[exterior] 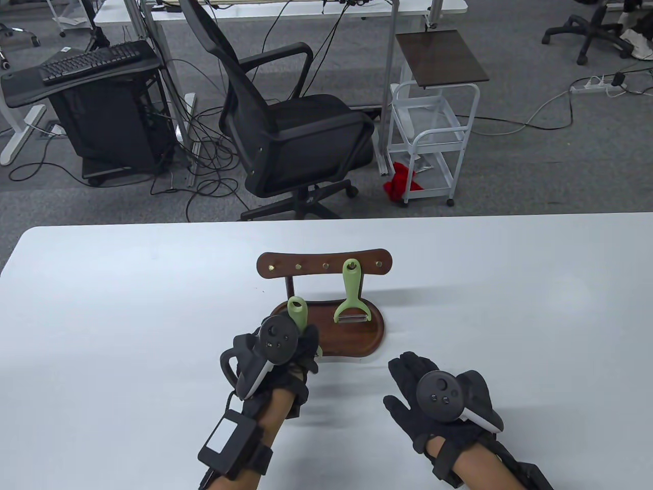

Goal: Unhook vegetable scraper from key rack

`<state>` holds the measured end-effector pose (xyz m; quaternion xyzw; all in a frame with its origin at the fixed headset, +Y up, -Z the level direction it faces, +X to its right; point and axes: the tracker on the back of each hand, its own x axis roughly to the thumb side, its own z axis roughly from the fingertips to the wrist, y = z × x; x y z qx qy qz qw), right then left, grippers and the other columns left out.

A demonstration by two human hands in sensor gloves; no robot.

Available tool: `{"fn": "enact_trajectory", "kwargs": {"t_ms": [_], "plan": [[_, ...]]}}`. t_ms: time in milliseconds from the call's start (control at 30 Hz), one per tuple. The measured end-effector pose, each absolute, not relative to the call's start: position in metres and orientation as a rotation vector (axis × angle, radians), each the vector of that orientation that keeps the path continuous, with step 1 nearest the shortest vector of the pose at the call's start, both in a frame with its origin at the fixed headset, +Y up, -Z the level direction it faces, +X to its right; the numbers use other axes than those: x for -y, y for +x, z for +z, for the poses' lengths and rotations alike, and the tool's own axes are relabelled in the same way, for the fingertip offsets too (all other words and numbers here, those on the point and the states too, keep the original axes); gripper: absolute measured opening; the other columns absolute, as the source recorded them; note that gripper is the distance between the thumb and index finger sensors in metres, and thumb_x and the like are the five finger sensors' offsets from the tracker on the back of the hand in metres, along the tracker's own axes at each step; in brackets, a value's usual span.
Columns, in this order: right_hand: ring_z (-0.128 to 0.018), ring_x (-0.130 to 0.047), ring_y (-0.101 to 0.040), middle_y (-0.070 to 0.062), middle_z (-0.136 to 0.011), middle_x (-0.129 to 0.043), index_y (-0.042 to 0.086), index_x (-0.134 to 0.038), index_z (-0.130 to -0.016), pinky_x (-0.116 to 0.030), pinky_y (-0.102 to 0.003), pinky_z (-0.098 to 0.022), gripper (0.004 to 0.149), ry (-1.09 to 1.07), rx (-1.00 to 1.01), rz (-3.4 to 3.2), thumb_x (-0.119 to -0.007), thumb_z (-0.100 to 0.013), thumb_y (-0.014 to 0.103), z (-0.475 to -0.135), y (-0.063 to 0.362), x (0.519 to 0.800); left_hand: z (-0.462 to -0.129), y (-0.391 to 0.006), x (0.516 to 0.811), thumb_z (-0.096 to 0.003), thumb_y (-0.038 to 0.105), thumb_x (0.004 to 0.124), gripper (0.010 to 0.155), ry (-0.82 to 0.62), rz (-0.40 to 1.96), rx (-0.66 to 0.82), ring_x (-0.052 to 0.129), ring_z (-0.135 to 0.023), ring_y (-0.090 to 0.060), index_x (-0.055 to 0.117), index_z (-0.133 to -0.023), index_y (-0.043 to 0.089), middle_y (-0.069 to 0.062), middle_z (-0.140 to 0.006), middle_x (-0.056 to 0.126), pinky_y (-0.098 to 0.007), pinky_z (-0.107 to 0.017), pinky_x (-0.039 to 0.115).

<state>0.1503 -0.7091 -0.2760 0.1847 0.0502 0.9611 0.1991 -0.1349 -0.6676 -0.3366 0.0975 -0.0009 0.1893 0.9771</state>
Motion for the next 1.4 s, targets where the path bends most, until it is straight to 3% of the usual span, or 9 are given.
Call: {"fn": "enact_trajectory", "kwargs": {"t_ms": [167,333,500,767,1400], "plan": [[-0.094,-0.048,-0.053,-0.024,-0.11,-0.042,0.01,-0.046,-0.103,-0.05,-0.068,-0.061,0.069,0.535,-0.14,2.688,-0.065,-0.049,0.049,-0.275,0.146,0.712,-0.314,-0.137,0.67,-0.0475,0.056,0.082,0.053,0.188,0.38,0.008,0.097,-0.029,-0.014,0.081,-0.081,0.014,-0.009,-0.068,0.091,-0.04,-0.021,0.087],[-0.094,-0.048,-0.053,-0.024,-0.11,-0.042,0.009,-0.046,-0.103,-0.05,-0.068,-0.061,0.07,0.552,-0.17,2.711,-0.065,-0.049,0.049,-0.274,0.141,0.718,-0.303,-0.139,0.694,-0.0476,0.057,0.082,0.053,0.079,0.369,-0.019,0.099,-0.027,-0.012,0.082,-0.08,0.015,-0.008,-0.066,0.092,-0.038,-0.019,0.089],[-0.094,-0.048,-0.053,-0.024,-0.11,-0.042,0.009,-0.046,-0.103,-0.05,-0.068,-0.061,0.069,0.562,-0.175,2.722,-0.065,-0.049,0.049,-0.274,0.138,0.721,-0.303,-0.131,0.723,-0.0476,0.058,0.081,0.053,-0.109,0.251,-0.02,0.1,-0.027,-0.01,0.082,-0.079,0.016,-0.007,-0.065,0.092,-0.038,-0.02,0.091],[-0.094,-0.048,-0.053,-0.024,-0.11,-0.043,0.009,-0.046,-0.103,-0.051,-0.068,-0.061,0.07,0.576,-0.169,2.733,-0.065,-0.049,0.049,-0.272,0.135,0.722,-0.31,-0.125,0.744,-0.0478,0.058,0.081,0.053,-0.356,0.183,-0.068,0.099,-0.025,-0.01,0.082,-0.079,0.015,-0.007,-0.064,0.092,-0.036,-0.018,0.09],[-0.094,-0.048,-0.053,-0.024,-0.11,-0.042,0.009,-0.046,-0.103,-0.05,-0.068,-0.061,0.069,0.577,-0.205,2.758,-0.065,-0.049,0.049,-0.271,0.132,0.726,-0.316,-0.118,0.756,-0.049,0.058,0.083,0.058,-0.345,0.051,-0.148,0.099,-0.02,-0.009,0.083,-0.08,0.009,-0.01,-0.064,0.093,-0.035,-0.016,0.092]]}}
